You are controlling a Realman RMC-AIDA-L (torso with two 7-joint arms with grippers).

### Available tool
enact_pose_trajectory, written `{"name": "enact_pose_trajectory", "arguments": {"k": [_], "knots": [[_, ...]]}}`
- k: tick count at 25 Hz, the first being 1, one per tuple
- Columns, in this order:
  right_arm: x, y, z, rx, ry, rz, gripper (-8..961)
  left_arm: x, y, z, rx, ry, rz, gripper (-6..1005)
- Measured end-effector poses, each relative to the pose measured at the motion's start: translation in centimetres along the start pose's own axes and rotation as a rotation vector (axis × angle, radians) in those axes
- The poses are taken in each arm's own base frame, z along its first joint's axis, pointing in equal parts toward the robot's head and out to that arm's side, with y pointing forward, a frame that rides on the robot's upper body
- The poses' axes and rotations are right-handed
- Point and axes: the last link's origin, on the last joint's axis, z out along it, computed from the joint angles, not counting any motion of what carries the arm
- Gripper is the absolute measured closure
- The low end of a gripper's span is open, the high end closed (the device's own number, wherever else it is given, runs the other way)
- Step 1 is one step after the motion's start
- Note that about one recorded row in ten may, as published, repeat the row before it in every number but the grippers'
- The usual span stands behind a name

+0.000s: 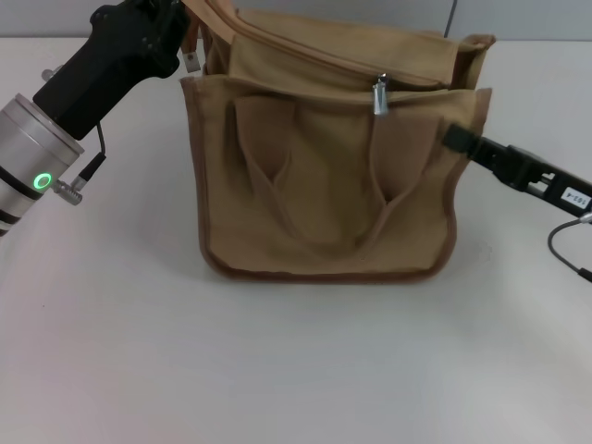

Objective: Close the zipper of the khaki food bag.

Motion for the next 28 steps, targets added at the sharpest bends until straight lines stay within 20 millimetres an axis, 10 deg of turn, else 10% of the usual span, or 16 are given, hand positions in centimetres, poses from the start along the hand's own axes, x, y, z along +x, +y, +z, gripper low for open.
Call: {"name": "enact_pose_trajectory", "arguments": {"k": [18,28], "knots": [[-2.1,3.2,0.7,-0.229,-0.027,-0.084,845,-0.1,0.3,-0.1,-0.012,0.0,-0.012,941],[-9.1,4.5,-0.8,-0.265,0.178,-0.047,682,0.1,0.8,0.2,-0.052,0.014,-0.011,936]]}}
